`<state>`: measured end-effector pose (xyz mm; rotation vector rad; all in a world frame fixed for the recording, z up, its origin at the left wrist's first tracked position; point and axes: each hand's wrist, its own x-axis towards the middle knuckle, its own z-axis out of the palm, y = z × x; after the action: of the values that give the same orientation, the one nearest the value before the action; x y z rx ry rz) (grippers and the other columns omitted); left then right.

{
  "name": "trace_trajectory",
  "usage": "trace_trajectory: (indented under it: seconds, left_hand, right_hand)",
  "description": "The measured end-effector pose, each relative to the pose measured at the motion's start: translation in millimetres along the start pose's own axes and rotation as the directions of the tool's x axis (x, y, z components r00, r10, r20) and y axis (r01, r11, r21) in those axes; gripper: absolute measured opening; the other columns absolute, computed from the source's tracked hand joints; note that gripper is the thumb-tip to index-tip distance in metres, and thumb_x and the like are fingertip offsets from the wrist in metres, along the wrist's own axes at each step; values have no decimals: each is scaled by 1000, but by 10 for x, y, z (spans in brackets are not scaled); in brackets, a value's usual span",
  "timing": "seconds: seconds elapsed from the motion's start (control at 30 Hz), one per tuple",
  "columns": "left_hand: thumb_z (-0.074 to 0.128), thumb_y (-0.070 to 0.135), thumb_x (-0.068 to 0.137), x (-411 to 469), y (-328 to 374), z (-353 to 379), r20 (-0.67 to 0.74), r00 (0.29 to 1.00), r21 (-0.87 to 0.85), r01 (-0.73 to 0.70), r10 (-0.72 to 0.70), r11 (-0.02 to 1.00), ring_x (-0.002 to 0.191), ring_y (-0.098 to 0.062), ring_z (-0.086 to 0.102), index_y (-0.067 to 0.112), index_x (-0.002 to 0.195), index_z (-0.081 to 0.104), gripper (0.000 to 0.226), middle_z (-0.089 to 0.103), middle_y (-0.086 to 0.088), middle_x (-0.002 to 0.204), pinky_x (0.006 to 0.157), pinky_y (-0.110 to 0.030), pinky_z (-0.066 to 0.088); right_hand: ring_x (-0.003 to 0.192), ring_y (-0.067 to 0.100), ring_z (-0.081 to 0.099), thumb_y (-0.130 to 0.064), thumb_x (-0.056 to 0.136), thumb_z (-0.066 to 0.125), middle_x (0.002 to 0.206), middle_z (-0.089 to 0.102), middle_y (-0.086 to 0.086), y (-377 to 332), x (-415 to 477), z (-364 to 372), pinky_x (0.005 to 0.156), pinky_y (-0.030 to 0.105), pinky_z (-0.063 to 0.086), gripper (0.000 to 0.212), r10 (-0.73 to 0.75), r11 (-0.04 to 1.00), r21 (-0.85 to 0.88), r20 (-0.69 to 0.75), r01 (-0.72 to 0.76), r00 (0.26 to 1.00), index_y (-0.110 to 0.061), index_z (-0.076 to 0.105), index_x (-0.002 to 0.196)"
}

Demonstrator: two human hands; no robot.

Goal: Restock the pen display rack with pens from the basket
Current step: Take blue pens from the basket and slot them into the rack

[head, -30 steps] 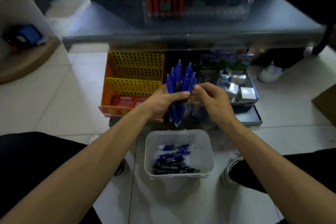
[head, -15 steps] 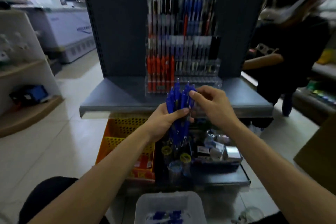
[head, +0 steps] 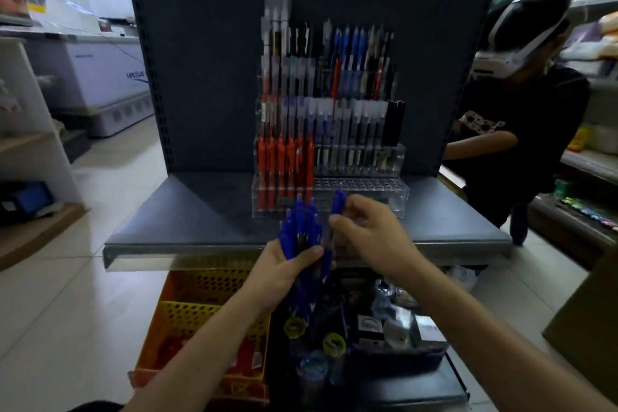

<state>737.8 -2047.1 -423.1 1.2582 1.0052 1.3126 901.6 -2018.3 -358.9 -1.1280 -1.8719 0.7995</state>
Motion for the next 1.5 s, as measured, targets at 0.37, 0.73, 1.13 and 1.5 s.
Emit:
trace_trajectory:
  seconds: [0.37, 0.73, 1.13, 1.5]
  left_hand:
    - [67, 37, 79, 263, 179, 63, 89, 996, -84, 35, -27, 996, 47, -17, 44, 14, 69, 49, 31, 45, -3, 56, 49, -29, 42]
    - [53, 18, 97, 432, 218, -144, 142, 982, -153, 147, -126, 977, 62, -18, 56, 11, 85, 56, 14, 57, -4, 68, 63, -31, 51]
    - [50, 9, 97, 381, 188, -207, 103, 990, -243, 118, -96, 963, 72, -17, 65, 4, 109, 55, 14, 64, -5, 83, 68, -27, 55]
    - [50, 8, 97, 319, 259, -250, 70, 996, -219, 75, -61, 973, 75, -16, 66, 3, 115, 56, 20, 67, -5, 87, 69, -27, 56]
  right_hand:
    - [78, 28, 69, -17, 97, 57, 82, 63, 7, -180, 915, -133, 64, 33, 61, 6, -94, 984, 105, -366, 141, 926, -14, 57, 91]
    - [72, 16, 66, -30, 93, 64, 75, 65, -7, 117, 1376, 164, 72, 43, 58, 13, -126, 979, -196, -354, 58, 927, -20, 62, 86]
    - [79, 23, 68, -34, 90, 66, 82, 70, 1, 156, 1302, 288, 74, 45, 57, 16, -56, 912, -403, -313, -79, 948, -18, 69, 91]
    - [94, 14, 65, -28, 92, 60, 91, 68, -7, 99, 1002, 277, 90, 34, 51, 22, 61, 967, -217, -298, -130, 953, -18, 71, 109]
